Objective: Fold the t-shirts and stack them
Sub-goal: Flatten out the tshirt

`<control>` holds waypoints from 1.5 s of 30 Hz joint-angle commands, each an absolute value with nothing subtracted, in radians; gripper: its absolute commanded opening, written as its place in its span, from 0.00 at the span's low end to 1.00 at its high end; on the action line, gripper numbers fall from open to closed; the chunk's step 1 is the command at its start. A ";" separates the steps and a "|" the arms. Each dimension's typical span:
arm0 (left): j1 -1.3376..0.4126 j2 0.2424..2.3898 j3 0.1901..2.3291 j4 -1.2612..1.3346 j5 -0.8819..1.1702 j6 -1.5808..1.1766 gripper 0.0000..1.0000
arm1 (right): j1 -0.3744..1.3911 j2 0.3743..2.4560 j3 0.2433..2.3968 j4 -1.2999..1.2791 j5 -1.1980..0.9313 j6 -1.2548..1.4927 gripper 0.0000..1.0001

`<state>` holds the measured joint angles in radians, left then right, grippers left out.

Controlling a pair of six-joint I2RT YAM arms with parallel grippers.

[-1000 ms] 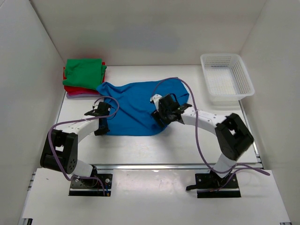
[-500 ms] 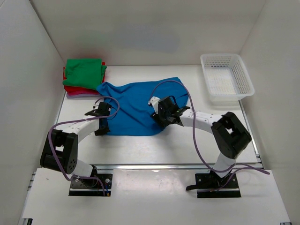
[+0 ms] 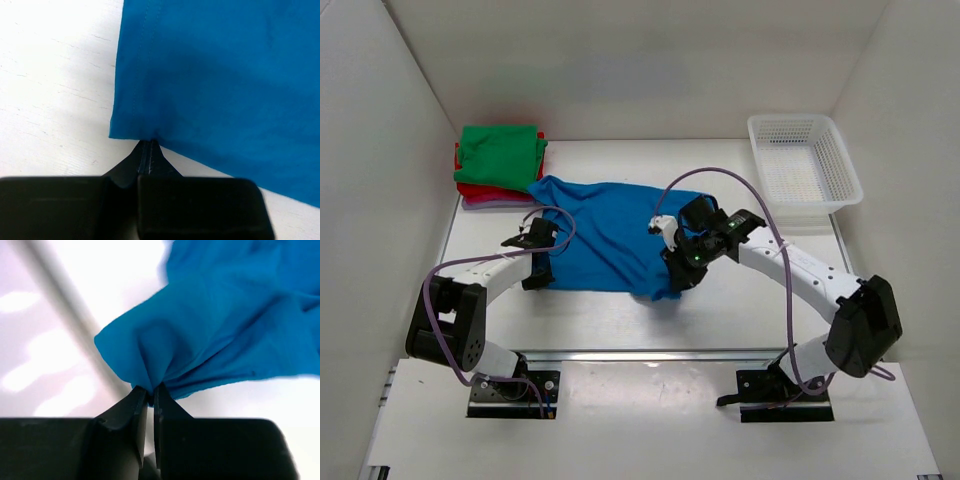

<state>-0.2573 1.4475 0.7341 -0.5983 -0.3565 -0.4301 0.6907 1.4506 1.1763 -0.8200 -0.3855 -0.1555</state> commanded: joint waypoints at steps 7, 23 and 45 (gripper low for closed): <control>-0.268 1.434 0.753 -0.598 -0.374 -0.430 0.00 | 0.442 1.776 1.444 -0.726 -0.957 0.199 0.00; -0.262 1.439 0.758 -0.597 -0.357 -0.430 0.00 | 0.247 1.365 0.871 0.151 -0.201 0.884 0.53; -0.258 1.439 0.761 -0.597 -0.354 -0.428 0.00 | 0.471 1.477 0.654 0.276 -0.314 0.986 0.51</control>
